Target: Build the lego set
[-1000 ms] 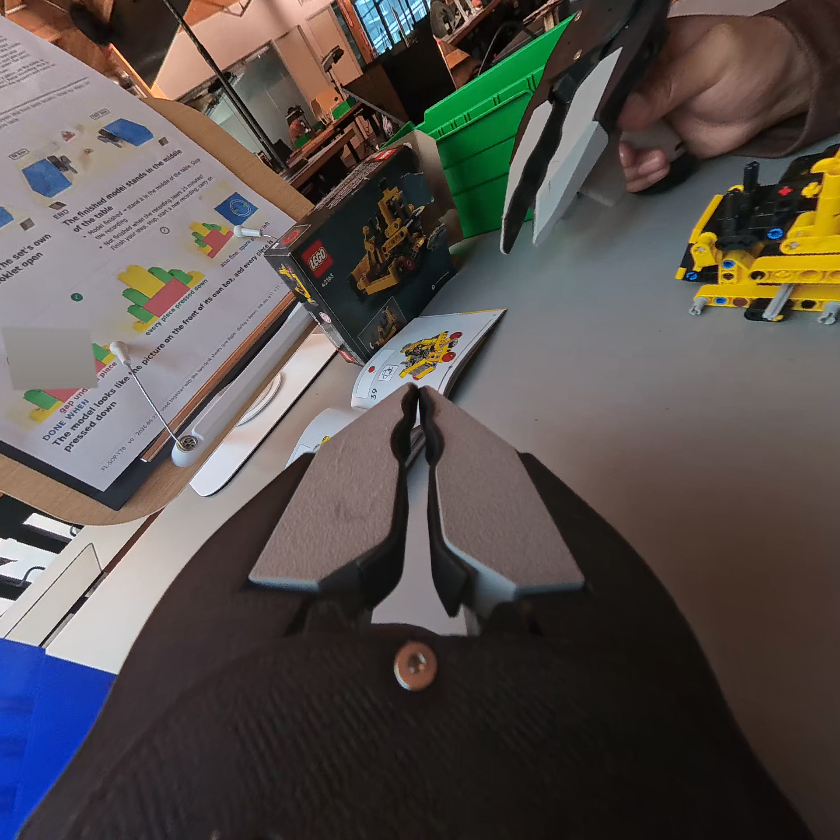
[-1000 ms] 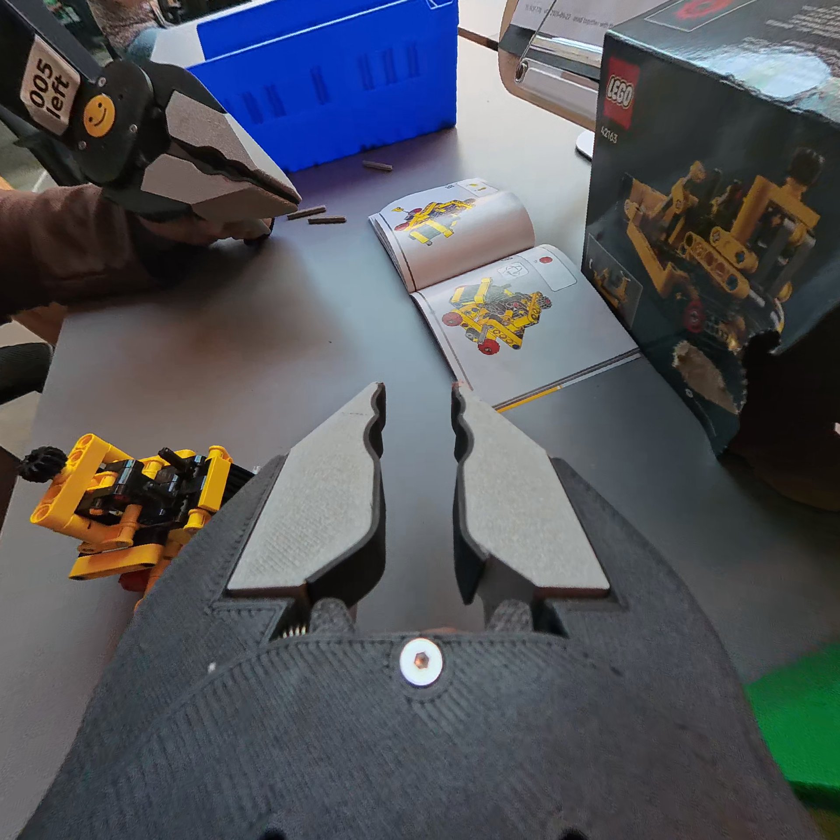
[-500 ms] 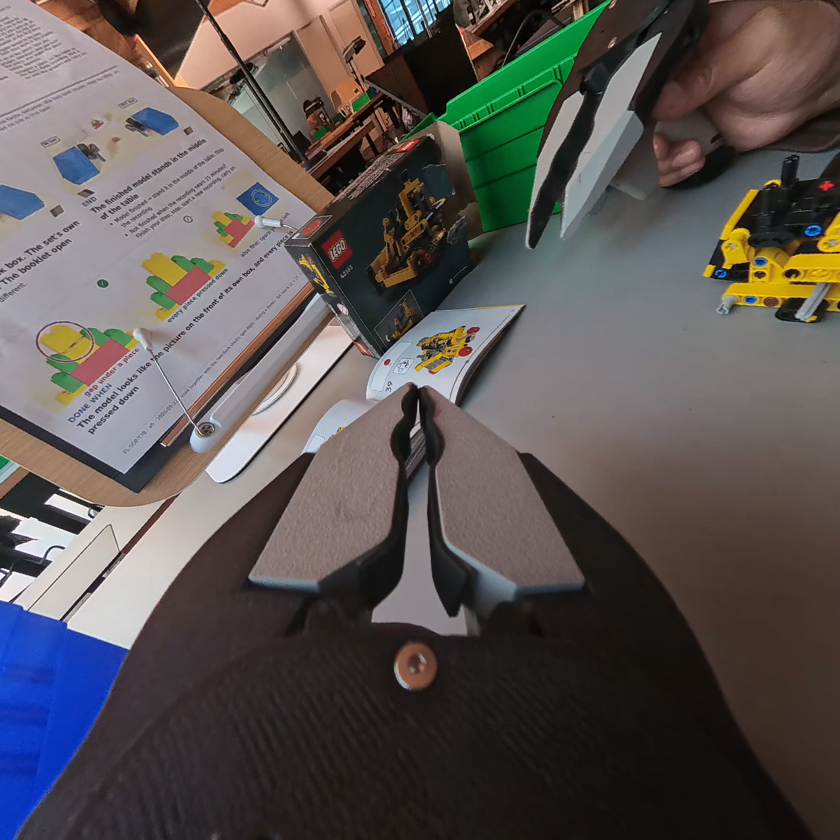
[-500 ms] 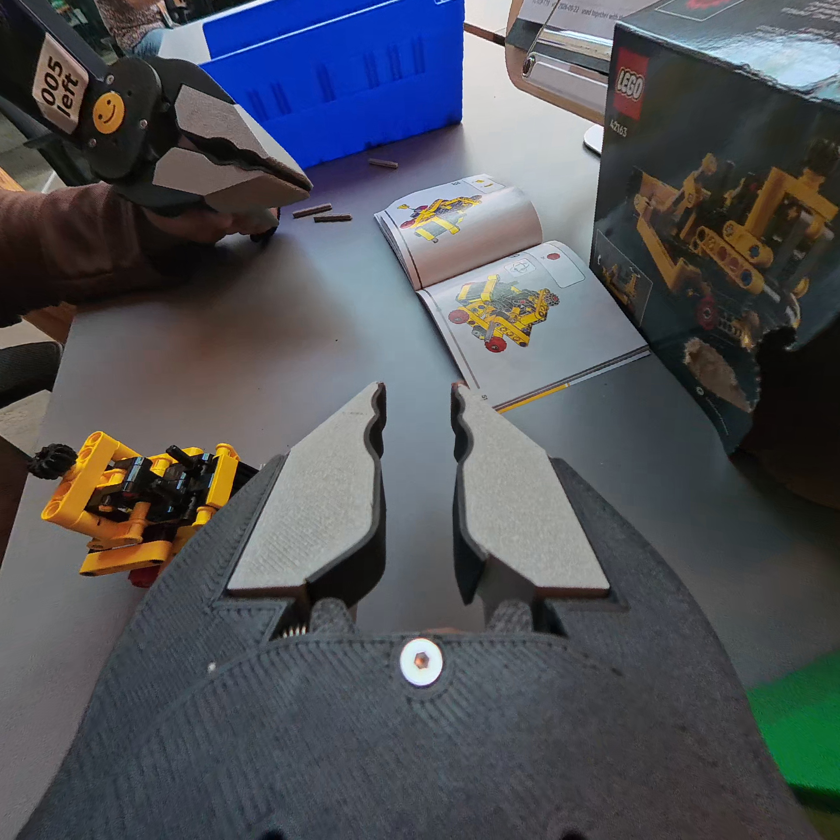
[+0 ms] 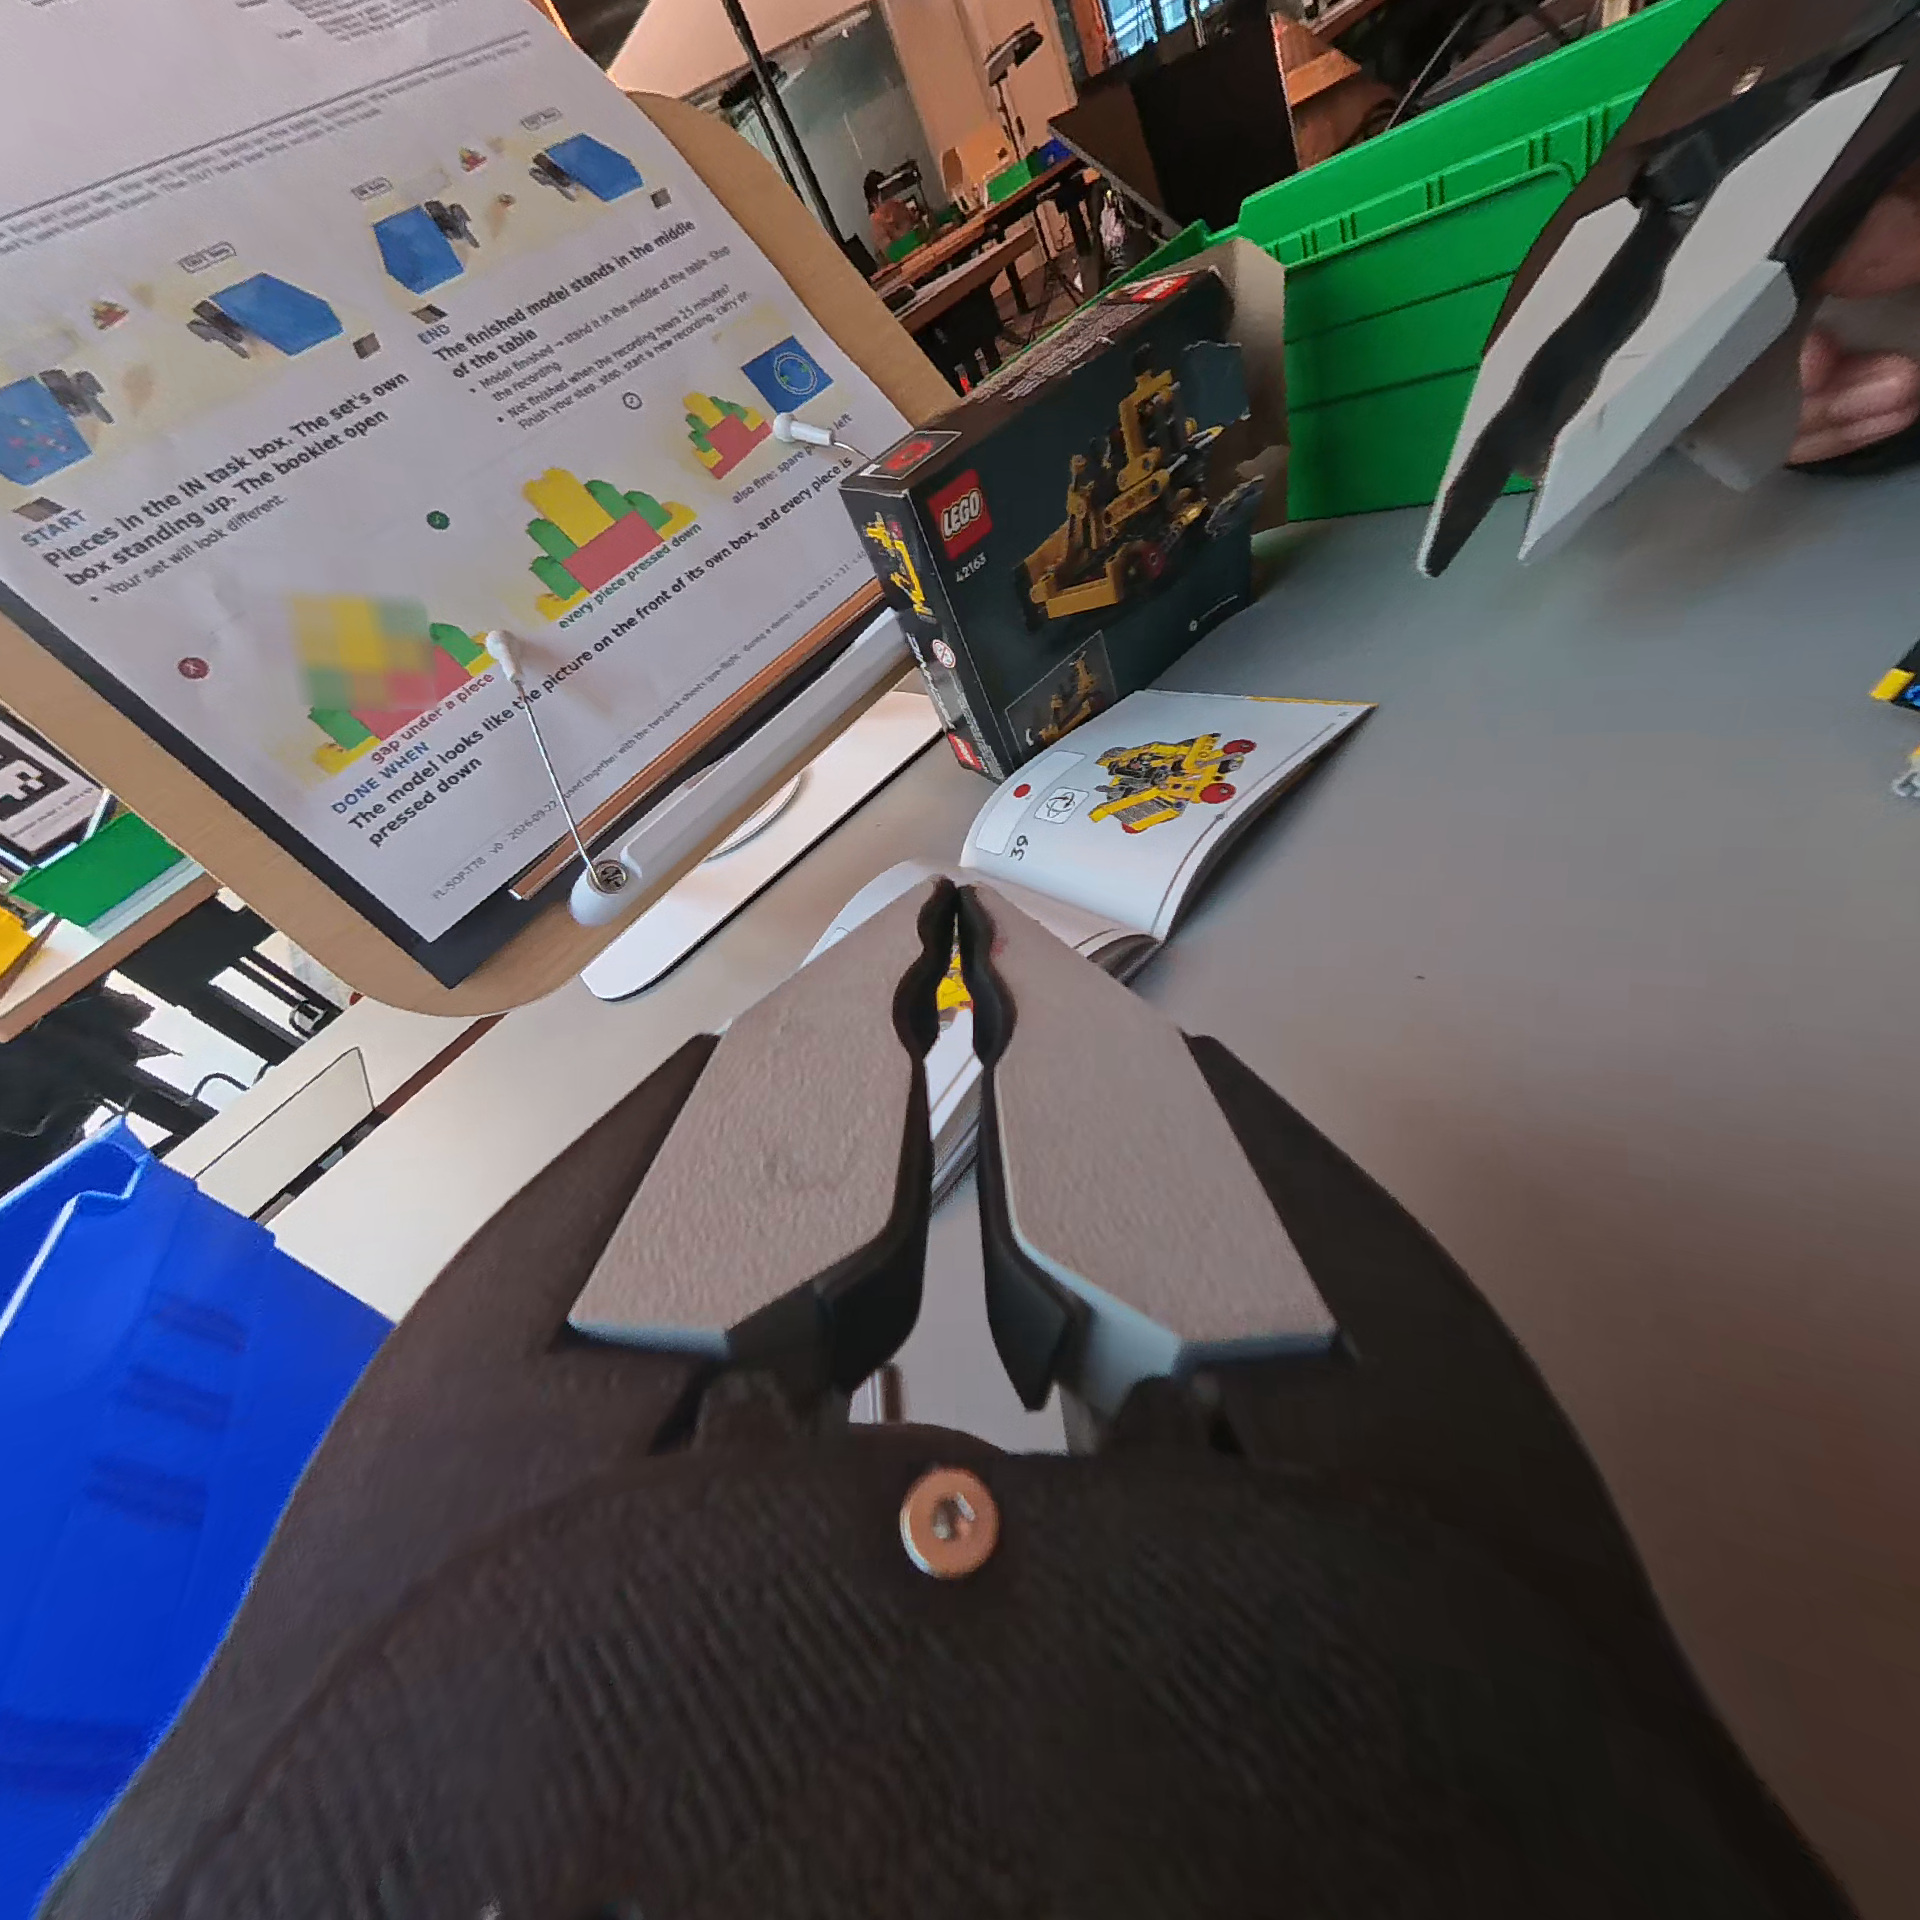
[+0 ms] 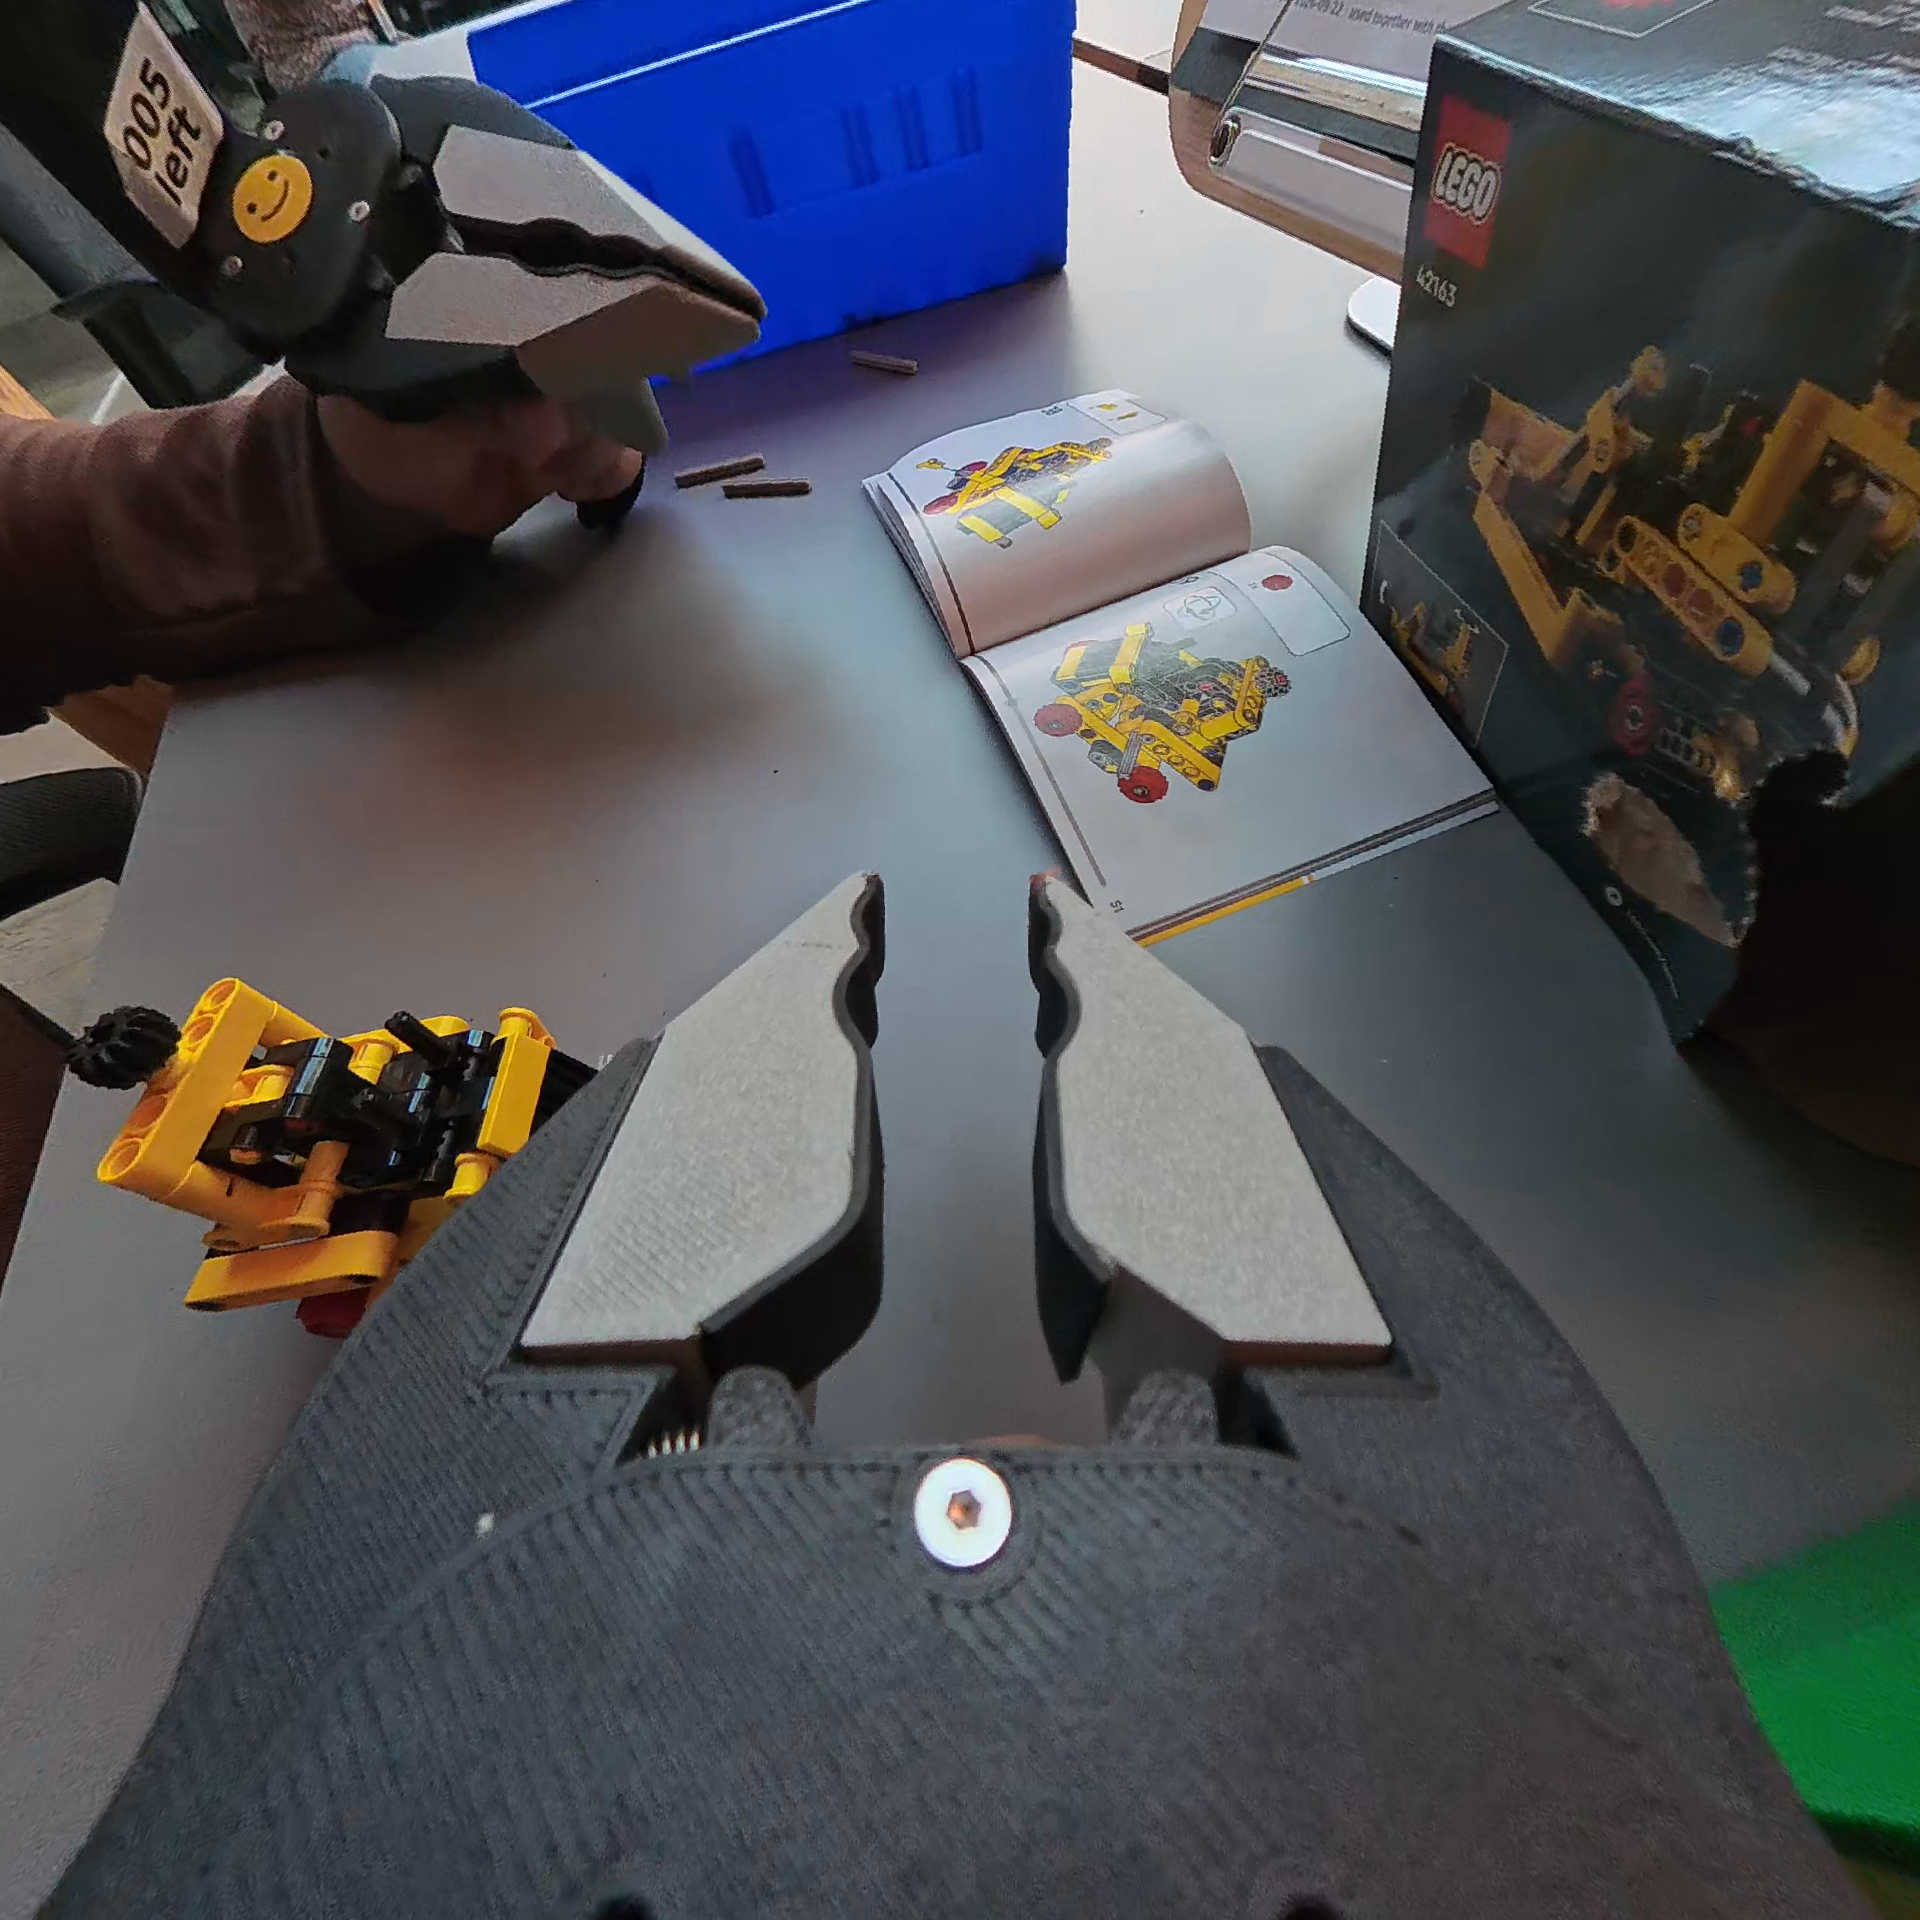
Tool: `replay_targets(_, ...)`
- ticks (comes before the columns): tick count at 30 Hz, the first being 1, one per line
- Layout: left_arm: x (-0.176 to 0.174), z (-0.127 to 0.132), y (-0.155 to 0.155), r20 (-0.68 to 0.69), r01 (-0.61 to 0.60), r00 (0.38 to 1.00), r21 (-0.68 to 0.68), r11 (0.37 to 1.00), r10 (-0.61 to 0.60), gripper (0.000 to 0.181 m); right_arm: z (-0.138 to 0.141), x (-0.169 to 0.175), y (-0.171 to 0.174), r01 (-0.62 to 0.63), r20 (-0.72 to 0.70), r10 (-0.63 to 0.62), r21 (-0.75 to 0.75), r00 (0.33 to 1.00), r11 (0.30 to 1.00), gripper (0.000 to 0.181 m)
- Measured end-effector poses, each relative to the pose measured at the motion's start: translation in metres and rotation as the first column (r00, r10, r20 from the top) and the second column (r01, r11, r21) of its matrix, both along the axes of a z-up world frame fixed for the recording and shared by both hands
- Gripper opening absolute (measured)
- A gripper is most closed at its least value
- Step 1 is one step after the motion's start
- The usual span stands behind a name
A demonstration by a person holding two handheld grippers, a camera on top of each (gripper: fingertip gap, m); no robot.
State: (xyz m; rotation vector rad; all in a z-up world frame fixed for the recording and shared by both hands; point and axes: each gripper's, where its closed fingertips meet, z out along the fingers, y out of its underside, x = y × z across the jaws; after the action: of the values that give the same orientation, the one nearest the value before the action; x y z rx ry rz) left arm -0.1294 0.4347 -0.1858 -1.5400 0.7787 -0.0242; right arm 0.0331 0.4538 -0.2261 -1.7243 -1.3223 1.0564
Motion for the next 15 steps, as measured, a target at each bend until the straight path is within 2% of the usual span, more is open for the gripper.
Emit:
replay_targets(9,-0.020,0.012,0.007,0.061,-0.100,0.993,0.028,0.995,0.098,0.000,0.000,0.000,-0.001,-0.002,-0.001,0.002,0.001,1.000,1.000,0.024)
replay_targets(15,-0.020,0.011,0.007,0.067,-0.102,0.993,0.025,0.994,0.100,0.000,0.000,-0.001,-0.002,-0.011,0.001,0.011,-0.010,1.000,1.000,0.024)
